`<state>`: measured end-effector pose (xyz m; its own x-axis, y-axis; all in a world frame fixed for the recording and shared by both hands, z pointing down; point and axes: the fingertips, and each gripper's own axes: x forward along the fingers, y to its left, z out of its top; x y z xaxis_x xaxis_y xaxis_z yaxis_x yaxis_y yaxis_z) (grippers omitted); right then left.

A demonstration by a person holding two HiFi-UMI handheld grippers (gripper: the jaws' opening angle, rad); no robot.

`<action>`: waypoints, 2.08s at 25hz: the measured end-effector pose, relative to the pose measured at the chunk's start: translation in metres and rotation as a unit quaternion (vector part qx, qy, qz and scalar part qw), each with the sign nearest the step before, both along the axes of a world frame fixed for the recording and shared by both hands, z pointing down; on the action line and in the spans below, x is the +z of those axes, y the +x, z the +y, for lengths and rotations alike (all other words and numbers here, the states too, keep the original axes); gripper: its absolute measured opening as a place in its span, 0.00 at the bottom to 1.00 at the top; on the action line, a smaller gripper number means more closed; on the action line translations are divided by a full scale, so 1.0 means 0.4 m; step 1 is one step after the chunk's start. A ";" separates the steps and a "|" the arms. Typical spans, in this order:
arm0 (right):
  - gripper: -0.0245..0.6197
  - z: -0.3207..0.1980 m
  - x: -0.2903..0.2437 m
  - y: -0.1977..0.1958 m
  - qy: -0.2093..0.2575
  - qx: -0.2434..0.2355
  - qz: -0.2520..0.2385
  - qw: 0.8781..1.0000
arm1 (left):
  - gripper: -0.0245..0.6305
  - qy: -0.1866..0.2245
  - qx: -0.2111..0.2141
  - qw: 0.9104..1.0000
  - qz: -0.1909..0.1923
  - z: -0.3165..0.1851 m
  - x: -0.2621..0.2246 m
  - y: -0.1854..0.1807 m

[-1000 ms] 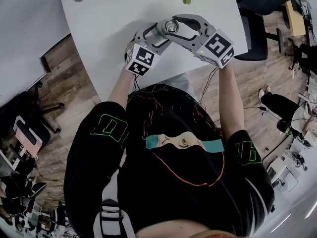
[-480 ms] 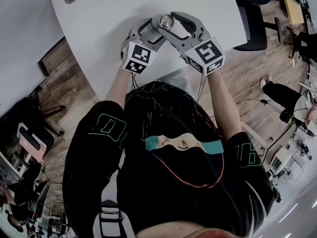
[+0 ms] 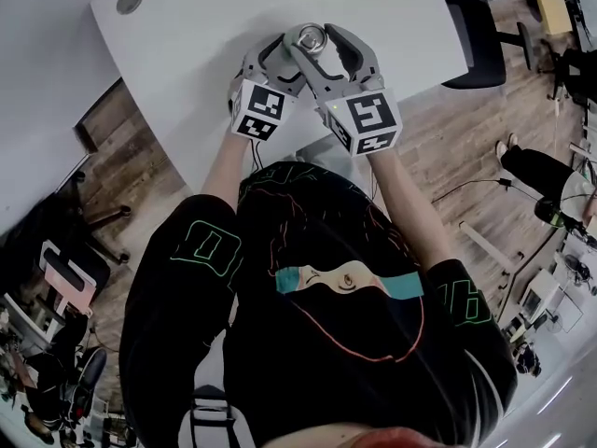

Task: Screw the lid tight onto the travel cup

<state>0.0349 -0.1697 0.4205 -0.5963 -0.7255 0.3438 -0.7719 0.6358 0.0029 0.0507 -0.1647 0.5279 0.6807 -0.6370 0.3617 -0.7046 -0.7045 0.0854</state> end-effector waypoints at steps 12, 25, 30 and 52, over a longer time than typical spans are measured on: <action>0.55 0.011 -0.005 -0.013 -0.015 -0.160 0.033 0.986 | 0.55 -0.004 0.002 1.000 -0.001 0.006 0.005 0.003; 0.49 0.008 0.005 -0.020 -0.072 -0.320 0.050 0.943 | 0.55 -0.005 0.002 1.000 0.000 0.008 0.006 0.004; 0.42 0.013 0.013 -0.034 -0.080 -0.334 0.045 0.938 | 0.55 -0.004 0.003 1.000 0.000 0.009 0.006 0.004; 0.42 -0.015 0.008 -0.006 -0.040 -0.019 -0.005 0.999 | 0.55 -0.002 0.000 1.000 -0.003 0.004 0.003 -0.002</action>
